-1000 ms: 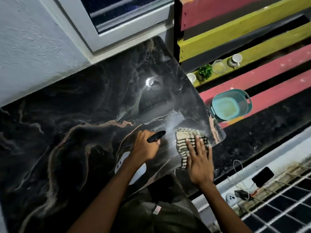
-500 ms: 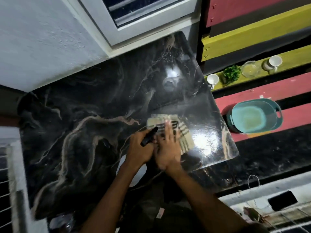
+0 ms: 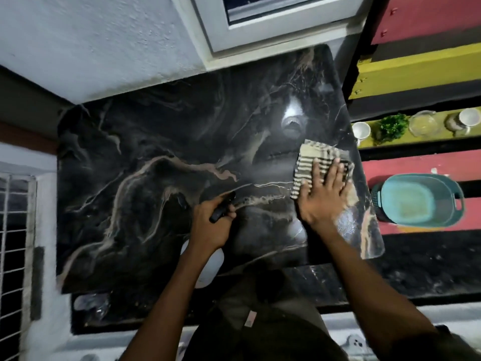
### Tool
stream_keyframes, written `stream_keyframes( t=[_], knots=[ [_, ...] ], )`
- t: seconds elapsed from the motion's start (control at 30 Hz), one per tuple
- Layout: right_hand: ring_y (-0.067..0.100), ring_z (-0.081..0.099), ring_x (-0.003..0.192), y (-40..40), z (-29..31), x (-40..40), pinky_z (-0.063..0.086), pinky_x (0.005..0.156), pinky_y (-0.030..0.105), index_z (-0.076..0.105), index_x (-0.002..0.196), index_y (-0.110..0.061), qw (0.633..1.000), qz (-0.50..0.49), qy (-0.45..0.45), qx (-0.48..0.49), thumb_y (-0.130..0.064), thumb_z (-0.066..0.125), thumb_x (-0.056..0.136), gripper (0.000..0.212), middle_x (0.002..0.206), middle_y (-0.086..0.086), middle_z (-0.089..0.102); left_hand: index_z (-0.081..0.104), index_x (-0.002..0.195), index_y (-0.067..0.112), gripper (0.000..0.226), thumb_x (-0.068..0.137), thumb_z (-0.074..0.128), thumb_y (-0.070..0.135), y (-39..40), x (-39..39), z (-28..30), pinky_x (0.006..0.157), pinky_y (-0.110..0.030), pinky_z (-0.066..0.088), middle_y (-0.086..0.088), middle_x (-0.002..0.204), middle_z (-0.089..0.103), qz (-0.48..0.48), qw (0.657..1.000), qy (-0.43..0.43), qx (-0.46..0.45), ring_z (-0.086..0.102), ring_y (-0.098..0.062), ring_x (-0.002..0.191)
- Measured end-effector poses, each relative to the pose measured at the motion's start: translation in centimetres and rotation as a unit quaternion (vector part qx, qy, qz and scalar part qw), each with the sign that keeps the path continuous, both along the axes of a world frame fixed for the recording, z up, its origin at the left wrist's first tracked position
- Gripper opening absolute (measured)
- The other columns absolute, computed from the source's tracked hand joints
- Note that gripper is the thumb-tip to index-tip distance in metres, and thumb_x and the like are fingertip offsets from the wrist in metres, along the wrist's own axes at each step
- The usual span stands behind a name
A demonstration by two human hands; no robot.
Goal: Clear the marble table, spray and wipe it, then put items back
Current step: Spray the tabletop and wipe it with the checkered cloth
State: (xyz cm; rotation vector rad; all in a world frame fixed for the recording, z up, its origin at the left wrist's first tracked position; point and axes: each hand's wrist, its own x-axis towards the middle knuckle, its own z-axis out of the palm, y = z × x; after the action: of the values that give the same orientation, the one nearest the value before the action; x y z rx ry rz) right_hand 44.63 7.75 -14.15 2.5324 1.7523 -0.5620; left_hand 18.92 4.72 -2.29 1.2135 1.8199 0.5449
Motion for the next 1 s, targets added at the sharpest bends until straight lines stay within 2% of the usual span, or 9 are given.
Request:
stream_keyframes(
  t=[0.1, 0.27, 0.37, 0.5, 0.6, 0.77, 0.83, 0.93, 1.0],
  knots=[
    [0.035, -0.012, 0.158, 1.3, 0.3, -6.1, 0.000, 0.125, 0.061, 0.000, 0.163, -0.035, 1.000, 0.020, 0.014, 0.002, -0.056, 0.021, 0.101, 0.069, 0.169, 0.022, -0.012, 0.071, 0.075, 0.015, 0.012, 0.076, 0.061, 0.010, -1.0, -0.5, -0.2, 0.053, -0.052, 0.059, -0.008, 0.072, 0.073, 0.026, 1.000, 0.000, -0.014, 0.071, -0.027, 0.067],
    [0.031, -0.011, 0.159, -5.9, 0.1, -14.6, 0.003, 0.126, 0.059, 0.014, 0.163, -0.037, 0.958, 0.272, 0.090, 0.022, -0.052, 0.034, 0.101, 0.067, 0.171, 0.016, -0.007, 0.072, 0.079, 0.006, 0.013, 0.079, 0.062, -0.003, -2.1, -2.2, -0.3, 0.054, -0.054, 0.058, -0.014, 0.070, 0.071, 0.029, 0.999, 0.035, -0.022, 0.069, -0.032, 0.064],
    [0.026, -0.001, 0.160, -10.5, -0.6, -13.6, 0.001, 0.126, 0.053, 0.016, 0.162, -0.040, 0.928, 0.359, 0.099, 0.013, -0.054, 0.037, 0.099, 0.068, 0.172, 0.008, -0.004, 0.075, 0.082, 0.011, 0.015, 0.079, 0.064, 0.003, -2.4, -3.2, -0.2, 0.059, -0.052, 0.061, -0.005, 0.072, 0.073, 0.041, 0.998, 0.041, -0.029, 0.071, -0.025, 0.067],
    [0.019, 0.000, 0.160, -9.8, -0.5, -7.4, 0.002, 0.127, 0.050, 0.008, 0.161, -0.046, 0.939, 0.334, 0.085, 0.007, -0.062, 0.034, 0.098, 0.070, 0.173, -0.001, -0.005, 0.072, 0.076, 0.019, 0.012, 0.077, 0.066, 0.009, -2.8, -5.2, -0.4, 0.064, -0.052, 0.063, 0.000, 0.074, 0.075, 0.090, 0.995, 0.029, -0.045, 0.072, -0.021, 0.074],
    [0.023, 0.002, 0.160, -4.4, 0.0, -4.3, 0.001, 0.128, 0.048, 0.013, 0.161, -0.045, 0.963, 0.265, 0.044, 0.012, -0.063, 0.032, 0.096, 0.070, 0.173, 0.002, -0.002, 0.070, 0.076, 0.026, 0.014, 0.072, 0.063, 0.015, -3.1, -6.8, -0.6, 0.065, -0.052, 0.063, 0.000, 0.075, 0.074, 0.116, 0.992, 0.009, -0.046, 0.073, -0.022, 0.077],
    [0.031, -0.010, 0.159, 6.4, 1.0, -10.5, 0.000, 0.126, 0.059, 0.008, 0.163, -0.039, 0.993, 0.117, 0.019, -0.014, -0.066, 0.025, 0.094, 0.076, 0.171, 0.015, -0.010, 0.069, 0.070, 0.032, 0.018, 0.071, 0.060, 0.017, -3.2, -8.2, -1.1, 0.060, -0.042, 0.059, -0.002, 0.074, 0.073, 0.134, 0.990, -0.008, -0.050, 0.072, -0.027, 0.075],
    [0.034, -0.013, 0.158, 7.6, 1.1, -15.2, -0.001, 0.125, 0.060, 0.004, 0.163, -0.039, 0.990, 0.137, 0.015, -0.023, -0.068, 0.020, 0.094, 0.076, 0.170, 0.020, -0.012, 0.069, 0.070, 0.034, 0.018, 0.071, 0.059, 0.018, -3.5, -8.5, -1.2, 0.058, -0.041, 0.059, -0.001, 0.073, 0.074, 0.140, 0.989, -0.009, -0.050, 0.073, -0.024, 0.075],
    [0.035, -0.017, 0.157, 4.6, 1.1, -20.7, -0.003, 0.125, 0.060, 0.003, 0.162, -0.040, 0.961, 0.276, 0.027, -0.010, -0.067, 0.020, 0.095, 0.074, 0.169, 0.020, -0.014, 0.070, 0.073, 0.033, 0.021, 0.069, 0.054, 0.021, -3.3, -8.7, -1.1, 0.058, -0.045, 0.062, 0.001, 0.074, 0.074, 0.143, 0.988, -0.005, -0.054, 0.074, -0.019, 0.076],
    [0.033, -0.015, 0.158, 0.1, 0.7, -22.1, 0.005, 0.125, 0.061, 0.014, 0.162, -0.038, 0.936, 0.348, 0.053, 0.005, -0.062, 0.028, 0.098, 0.071, 0.170, 0.019, -0.009, 0.069, 0.077, 0.030, 0.021, 0.069, 0.053, 0.020, -3.1, -8.9, -1.2, 0.056, -0.051, 0.062, 0.000, 0.070, 0.072, 0.130, 0.990, 0.009, -0.045, 0.071, -0.024, 0.068]
  ],
)
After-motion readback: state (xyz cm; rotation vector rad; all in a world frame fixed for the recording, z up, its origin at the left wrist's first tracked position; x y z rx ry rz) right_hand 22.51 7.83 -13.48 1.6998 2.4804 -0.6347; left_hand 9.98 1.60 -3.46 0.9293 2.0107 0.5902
